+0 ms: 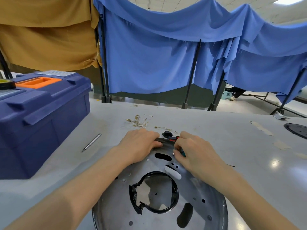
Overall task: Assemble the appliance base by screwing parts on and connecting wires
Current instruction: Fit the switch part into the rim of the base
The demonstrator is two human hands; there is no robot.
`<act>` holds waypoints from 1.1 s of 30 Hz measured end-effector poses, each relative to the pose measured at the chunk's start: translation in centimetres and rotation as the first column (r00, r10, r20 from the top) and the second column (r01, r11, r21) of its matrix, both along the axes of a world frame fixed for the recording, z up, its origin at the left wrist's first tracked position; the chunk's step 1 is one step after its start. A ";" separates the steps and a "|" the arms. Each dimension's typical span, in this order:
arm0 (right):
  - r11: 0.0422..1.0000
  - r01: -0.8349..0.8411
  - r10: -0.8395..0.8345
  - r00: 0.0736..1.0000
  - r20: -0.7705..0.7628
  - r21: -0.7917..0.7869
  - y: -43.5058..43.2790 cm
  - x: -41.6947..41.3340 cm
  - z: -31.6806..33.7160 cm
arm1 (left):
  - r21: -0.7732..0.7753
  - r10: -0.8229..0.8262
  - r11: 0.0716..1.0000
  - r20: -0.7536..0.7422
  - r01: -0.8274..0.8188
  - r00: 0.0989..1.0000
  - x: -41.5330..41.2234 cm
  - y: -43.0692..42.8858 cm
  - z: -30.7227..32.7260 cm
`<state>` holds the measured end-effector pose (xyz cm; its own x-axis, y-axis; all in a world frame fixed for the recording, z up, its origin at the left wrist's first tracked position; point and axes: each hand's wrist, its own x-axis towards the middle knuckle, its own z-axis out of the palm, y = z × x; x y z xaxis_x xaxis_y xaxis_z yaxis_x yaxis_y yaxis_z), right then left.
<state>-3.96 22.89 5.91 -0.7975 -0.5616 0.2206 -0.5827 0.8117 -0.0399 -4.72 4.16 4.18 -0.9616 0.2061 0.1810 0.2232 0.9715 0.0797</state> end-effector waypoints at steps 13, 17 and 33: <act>0.998 -0.044 0.045 0.999 -0.014 0.048 0.6 0.1 0.4 | -0.075 -0.002 0.997 -0.057 -0.002 0.998 0.2 0.5 0.5; 0.997 -0.065 0.065 0.998 0.002 0.037 0.6 -0.4 0.9 | -0.060 0.003 0.998 -0.069 -0.007 0.998 0.3 0.6 0.4; 0.971 -0.190 0.175 0.979 0.107 0.142 -0.4 -1.9 0.6 | -0.025 0.049 0.999 0.039 -0.048 0.998 0.1 0.6 -1.8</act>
